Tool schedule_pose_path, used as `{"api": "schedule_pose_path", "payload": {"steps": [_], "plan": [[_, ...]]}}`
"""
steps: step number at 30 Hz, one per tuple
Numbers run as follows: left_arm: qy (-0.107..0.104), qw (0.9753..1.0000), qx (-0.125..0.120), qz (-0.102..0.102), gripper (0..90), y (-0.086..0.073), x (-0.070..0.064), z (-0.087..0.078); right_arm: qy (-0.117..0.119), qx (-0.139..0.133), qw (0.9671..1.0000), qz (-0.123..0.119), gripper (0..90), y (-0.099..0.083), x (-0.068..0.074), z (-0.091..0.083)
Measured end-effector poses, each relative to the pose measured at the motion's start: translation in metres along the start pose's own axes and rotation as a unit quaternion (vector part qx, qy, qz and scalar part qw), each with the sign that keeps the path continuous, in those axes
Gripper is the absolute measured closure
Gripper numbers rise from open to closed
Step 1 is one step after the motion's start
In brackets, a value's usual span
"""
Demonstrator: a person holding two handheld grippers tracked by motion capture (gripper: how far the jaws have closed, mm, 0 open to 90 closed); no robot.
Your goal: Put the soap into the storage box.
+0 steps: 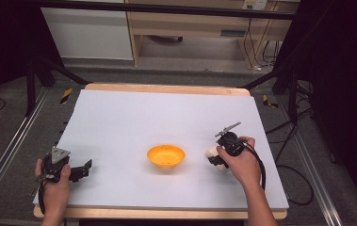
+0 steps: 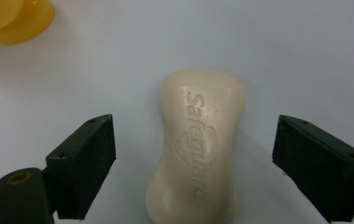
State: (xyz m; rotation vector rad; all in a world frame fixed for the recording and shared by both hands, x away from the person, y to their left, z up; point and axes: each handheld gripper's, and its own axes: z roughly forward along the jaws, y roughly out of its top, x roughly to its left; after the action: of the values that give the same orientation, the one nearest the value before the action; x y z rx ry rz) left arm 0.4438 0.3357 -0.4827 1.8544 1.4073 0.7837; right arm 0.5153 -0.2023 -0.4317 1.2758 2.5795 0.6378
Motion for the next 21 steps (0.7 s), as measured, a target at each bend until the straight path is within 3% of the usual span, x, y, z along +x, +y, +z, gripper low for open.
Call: {"api": "schedule_pose_path", "payload": {"steps": [4, 8, 16, 21], "plan": [[0.001, 1.0, -0.001, -0.003, 0.0, 0.0, 0.0, 0.0, -0.023, 0.014, 0.9996, 0.002, 22.8, 0.002, 0.001, 0.006], [0.003, 1.0, 0.0, -0.003, 0.0, 0.0, 0.0, 0.0, -0.027, 0.024, 0.9991, 0.02, 27.5, 0.003, -0.002, 0.008], [0.003, 1.0, 0.0, -0.004, 0.0, 0.0, 0.0, 0.0, 0.003, 0.039, 0.9987, 0.032, 34.6, 0.0, -0.004, 0.014], [0.004, 1.0, 0.0, -0.005, 0.0, 0.0, 0.001, 0.0, -0.009, 0.045, 0.9982, 0.04, 37.7, -0.003, -0.004, 0.02]]}}
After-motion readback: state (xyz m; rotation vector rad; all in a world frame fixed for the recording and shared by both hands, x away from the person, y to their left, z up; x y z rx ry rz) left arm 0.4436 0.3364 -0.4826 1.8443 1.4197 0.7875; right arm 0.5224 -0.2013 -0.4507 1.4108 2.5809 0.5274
